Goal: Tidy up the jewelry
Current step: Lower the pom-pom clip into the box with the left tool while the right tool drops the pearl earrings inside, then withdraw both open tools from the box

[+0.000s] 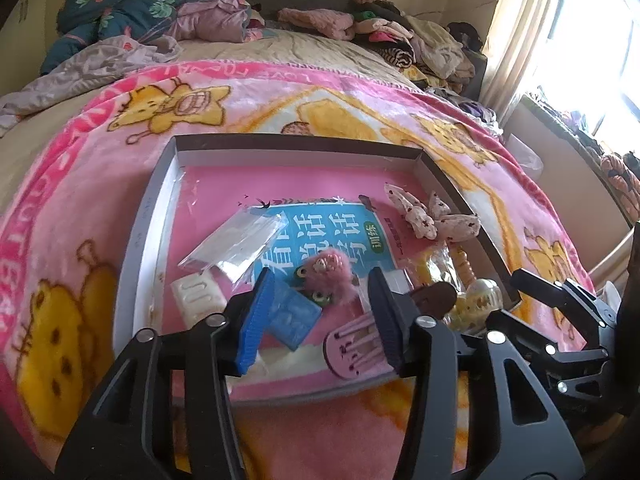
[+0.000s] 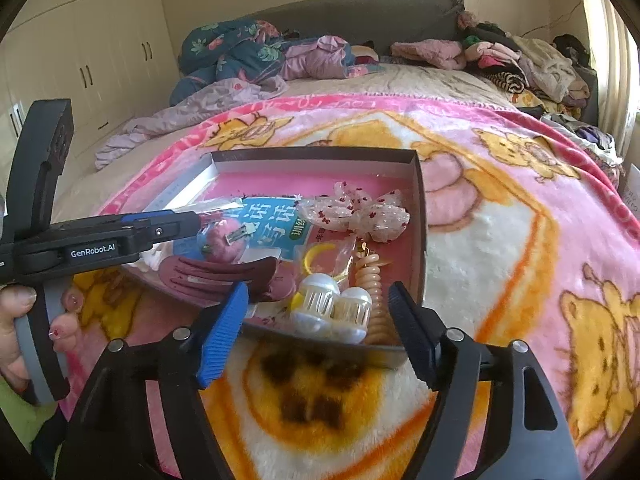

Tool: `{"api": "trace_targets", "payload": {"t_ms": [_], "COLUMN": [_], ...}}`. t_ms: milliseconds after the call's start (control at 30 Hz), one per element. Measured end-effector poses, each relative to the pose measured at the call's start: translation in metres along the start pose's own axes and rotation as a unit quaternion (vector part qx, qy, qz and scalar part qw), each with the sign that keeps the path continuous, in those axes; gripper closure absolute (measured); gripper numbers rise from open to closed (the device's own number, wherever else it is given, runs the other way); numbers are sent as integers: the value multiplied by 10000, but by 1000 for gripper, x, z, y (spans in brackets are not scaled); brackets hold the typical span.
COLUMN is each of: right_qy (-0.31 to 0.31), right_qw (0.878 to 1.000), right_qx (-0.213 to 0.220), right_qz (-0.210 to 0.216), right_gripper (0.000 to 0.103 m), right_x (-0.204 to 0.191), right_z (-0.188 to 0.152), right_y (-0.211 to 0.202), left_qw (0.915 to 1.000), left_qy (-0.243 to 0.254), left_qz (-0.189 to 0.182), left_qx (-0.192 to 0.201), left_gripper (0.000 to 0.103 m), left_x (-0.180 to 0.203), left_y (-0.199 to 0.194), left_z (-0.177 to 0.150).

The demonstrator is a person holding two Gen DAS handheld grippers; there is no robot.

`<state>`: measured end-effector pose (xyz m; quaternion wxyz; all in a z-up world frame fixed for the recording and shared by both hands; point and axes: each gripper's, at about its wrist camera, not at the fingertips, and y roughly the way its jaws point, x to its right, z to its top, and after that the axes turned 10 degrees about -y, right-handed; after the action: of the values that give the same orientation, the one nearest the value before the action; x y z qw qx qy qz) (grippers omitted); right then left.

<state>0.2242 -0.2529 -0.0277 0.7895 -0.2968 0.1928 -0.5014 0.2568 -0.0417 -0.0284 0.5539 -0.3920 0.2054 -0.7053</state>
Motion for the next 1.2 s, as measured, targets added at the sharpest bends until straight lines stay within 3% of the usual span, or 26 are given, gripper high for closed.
{"api": "trace_targets", "payload": {"t_ms": [300, 600, 1200], "right_qy": [27, 95, 31], "right_qw": [9996, 9987, 9983], "right_qx": [209, 404, 446], "right_qz": [-160, -294, -386], "right_gripper": [17, 9, 7], "right_x": [-7, -21, -57], "right_z": [-8, -17, -40], "right_y": [-33, -64, -97], "left_qw": [9998, 9990, 9976], "left_qy": [-29, -61, -156], "left_qz": [72, 150, 322], "left_qx": [177, 414, 598], "left_gripper": [41, 12, 12], "left_x": [-3, -11, -28], "left_y": [-40, -84, -130], "left_z": [-14, -36, -79]}}
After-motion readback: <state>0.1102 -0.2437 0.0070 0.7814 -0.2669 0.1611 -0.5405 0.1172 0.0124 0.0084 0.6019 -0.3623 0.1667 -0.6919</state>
